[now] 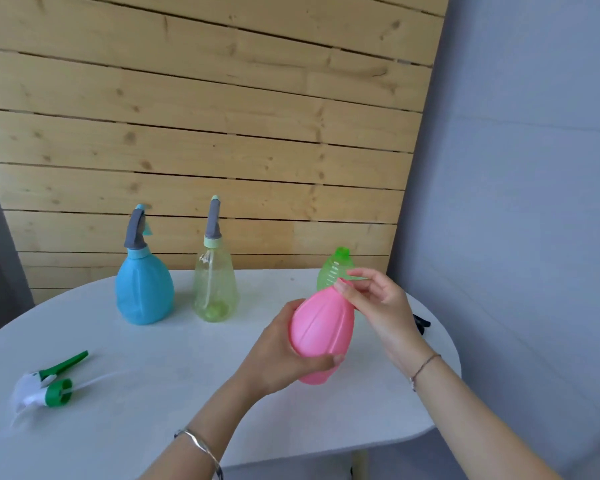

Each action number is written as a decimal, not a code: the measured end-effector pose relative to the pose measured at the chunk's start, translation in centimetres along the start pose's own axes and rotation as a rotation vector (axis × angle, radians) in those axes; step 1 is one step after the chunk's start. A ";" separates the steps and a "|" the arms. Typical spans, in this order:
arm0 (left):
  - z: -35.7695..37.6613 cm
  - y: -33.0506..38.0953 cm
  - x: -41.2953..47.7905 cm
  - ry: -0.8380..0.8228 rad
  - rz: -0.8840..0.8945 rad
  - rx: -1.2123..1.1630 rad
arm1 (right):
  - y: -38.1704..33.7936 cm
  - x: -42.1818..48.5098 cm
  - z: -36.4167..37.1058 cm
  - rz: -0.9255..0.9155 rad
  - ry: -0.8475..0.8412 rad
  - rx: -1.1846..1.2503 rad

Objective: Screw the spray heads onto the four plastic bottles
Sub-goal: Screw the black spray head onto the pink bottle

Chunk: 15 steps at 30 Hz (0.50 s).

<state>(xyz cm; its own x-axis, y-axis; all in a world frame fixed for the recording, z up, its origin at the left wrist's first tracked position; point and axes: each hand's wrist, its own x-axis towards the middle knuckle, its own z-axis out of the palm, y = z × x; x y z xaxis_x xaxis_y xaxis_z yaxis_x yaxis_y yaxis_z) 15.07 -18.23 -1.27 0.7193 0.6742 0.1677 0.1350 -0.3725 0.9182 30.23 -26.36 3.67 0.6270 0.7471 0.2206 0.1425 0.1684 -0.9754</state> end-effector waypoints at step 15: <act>3.0 -1.1 2.5 0.050 -0.023 -0.024 | 8.9 5.0 -12.8 0.308 0.373 -0.570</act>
<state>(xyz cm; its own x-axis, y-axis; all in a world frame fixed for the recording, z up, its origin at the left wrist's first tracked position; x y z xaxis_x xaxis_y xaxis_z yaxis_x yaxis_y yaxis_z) 18.75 -18.06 -2.94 0.6810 0.7138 0.1635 0.1343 -0.3412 0.9303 44.38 -29.36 -3.87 0.9063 0.4221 0.0217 0.2296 -0.4487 -0.8637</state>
